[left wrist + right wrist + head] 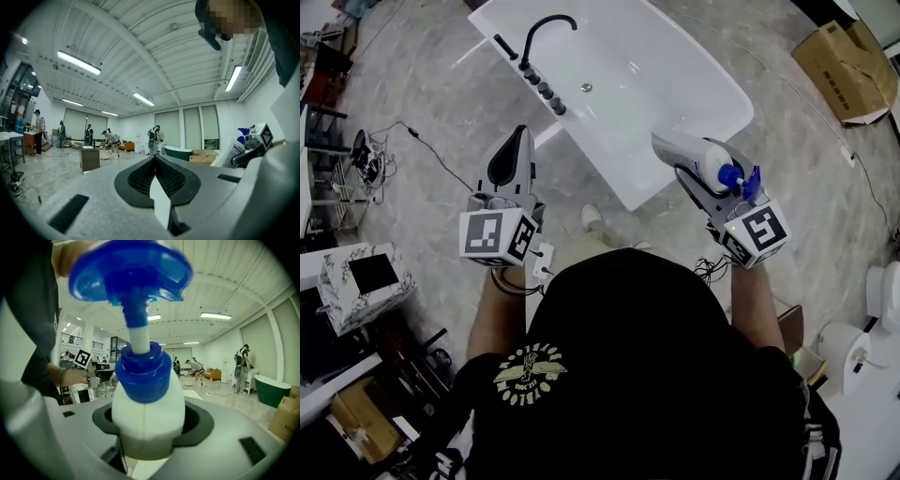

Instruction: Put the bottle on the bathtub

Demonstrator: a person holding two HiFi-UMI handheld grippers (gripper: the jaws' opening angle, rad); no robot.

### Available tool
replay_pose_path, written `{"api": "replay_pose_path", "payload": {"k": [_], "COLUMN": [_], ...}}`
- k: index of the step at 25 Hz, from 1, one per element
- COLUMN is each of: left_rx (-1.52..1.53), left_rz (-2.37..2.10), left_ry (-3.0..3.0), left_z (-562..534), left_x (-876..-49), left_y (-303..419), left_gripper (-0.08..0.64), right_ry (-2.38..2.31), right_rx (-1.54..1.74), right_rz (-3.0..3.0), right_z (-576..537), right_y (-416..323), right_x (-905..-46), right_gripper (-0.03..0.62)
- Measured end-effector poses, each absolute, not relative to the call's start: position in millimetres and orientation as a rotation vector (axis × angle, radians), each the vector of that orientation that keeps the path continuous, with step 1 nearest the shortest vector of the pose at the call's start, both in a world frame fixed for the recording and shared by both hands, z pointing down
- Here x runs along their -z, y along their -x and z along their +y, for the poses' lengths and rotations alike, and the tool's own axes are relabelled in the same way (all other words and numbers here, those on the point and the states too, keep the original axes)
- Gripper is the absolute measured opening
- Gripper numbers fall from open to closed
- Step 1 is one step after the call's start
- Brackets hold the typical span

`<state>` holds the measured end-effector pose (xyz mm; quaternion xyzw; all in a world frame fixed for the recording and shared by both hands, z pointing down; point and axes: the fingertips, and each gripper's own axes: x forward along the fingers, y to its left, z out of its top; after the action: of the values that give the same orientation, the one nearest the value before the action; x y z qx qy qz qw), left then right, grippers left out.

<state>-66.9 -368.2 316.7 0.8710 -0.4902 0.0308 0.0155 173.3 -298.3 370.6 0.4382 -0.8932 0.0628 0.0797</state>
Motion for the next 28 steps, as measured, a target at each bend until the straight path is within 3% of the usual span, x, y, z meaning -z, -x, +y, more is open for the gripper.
{"api": "replay_pose_path", "payload": {"k": [28], "left_rx": [-0.206], "left_rz": [-1.455], "left_ry": [-2.659], "left_z": [-429.1], "left_x": [-362.3], "left_y": [132.3], "left_gripper": [0.008], "right_ry": [-1.100], "right_rx": [-0.426], "right_rz": [-2.367], "right_z": [-350.1], "right_y": [-95.4], "right_x": [-601.0], "right_gripper": [0.265]}}
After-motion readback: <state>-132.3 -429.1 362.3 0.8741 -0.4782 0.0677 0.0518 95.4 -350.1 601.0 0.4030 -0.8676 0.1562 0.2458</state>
